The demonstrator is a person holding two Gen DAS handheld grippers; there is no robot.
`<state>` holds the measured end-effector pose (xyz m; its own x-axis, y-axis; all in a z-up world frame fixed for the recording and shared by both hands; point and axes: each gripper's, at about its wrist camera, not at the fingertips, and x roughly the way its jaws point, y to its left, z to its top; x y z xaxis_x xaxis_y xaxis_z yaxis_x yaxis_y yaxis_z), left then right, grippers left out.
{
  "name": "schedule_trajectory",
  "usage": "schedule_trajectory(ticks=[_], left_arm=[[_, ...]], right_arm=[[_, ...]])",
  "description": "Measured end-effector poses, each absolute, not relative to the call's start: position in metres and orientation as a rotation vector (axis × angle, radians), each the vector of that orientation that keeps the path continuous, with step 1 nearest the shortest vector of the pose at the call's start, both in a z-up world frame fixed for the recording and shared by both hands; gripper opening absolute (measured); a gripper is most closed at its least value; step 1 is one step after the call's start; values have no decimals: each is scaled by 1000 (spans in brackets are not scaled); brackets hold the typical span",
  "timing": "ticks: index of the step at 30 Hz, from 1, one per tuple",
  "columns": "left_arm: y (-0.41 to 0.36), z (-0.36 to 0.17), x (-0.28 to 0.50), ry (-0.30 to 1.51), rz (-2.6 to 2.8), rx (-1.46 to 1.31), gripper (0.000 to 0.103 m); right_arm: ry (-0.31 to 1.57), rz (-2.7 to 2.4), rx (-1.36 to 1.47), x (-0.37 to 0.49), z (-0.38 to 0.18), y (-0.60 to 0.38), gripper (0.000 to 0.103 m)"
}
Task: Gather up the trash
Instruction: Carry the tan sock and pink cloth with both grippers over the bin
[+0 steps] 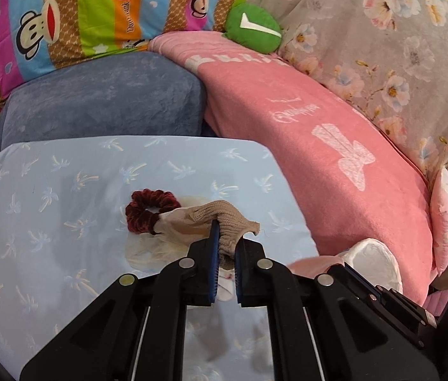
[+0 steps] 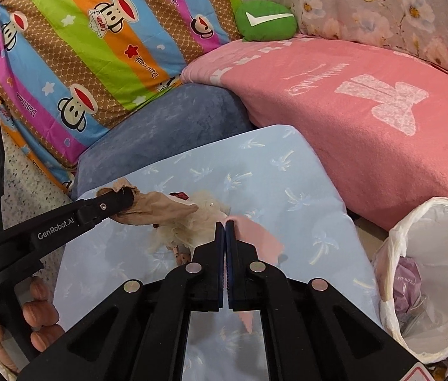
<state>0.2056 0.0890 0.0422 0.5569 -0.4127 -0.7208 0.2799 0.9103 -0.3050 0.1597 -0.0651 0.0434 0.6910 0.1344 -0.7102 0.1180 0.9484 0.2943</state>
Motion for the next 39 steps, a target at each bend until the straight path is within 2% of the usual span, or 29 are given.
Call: schedule_trajectory(ticks=[14,39], left_arm=[[16,66,154,854,-561,-87,8],[-129,68,98,878,-796,95,8]], right_arm=[[729,-101,382,87,69,-135,1],[678,-300,504,9,58,-263,1]])
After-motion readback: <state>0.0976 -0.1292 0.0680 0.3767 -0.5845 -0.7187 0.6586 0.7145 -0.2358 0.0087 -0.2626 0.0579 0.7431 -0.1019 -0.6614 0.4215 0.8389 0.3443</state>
